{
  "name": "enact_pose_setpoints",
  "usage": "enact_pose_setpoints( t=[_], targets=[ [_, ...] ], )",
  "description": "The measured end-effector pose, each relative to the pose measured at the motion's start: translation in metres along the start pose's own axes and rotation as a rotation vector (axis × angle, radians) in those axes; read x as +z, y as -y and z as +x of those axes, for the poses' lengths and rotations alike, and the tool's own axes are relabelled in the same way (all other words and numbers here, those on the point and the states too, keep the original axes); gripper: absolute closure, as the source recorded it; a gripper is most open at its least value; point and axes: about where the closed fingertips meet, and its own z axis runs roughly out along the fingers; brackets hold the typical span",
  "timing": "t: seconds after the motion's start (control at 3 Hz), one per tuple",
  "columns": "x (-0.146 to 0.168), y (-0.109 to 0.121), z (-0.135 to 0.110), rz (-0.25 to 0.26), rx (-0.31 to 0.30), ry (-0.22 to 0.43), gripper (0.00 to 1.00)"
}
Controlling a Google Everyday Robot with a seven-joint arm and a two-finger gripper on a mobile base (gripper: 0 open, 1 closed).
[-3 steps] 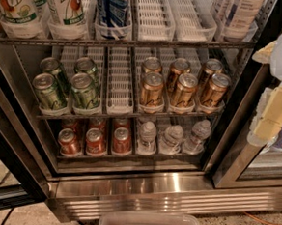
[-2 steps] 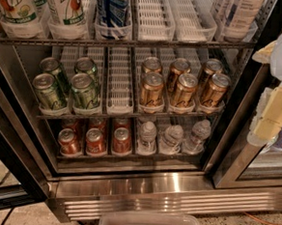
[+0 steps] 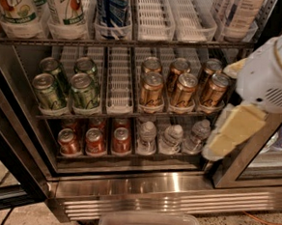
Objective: Pick 7up can from top shelf of fridge
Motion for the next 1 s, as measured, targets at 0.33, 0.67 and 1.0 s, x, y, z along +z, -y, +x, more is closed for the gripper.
enact_pose_setpoints(
  t=[0.33,0.67,1.0],
  targets=[
    [0.0223,-0.0248,-0.0398,-0.027,0.000,0.116,0.00],
    [0.0223,-0.0248,-0.0399,-0.027,0.000,0.116,0.00],
    [0.0289,-0.0304,-0.0482,0.005,0.034,0.179,0.00]
  ],
)
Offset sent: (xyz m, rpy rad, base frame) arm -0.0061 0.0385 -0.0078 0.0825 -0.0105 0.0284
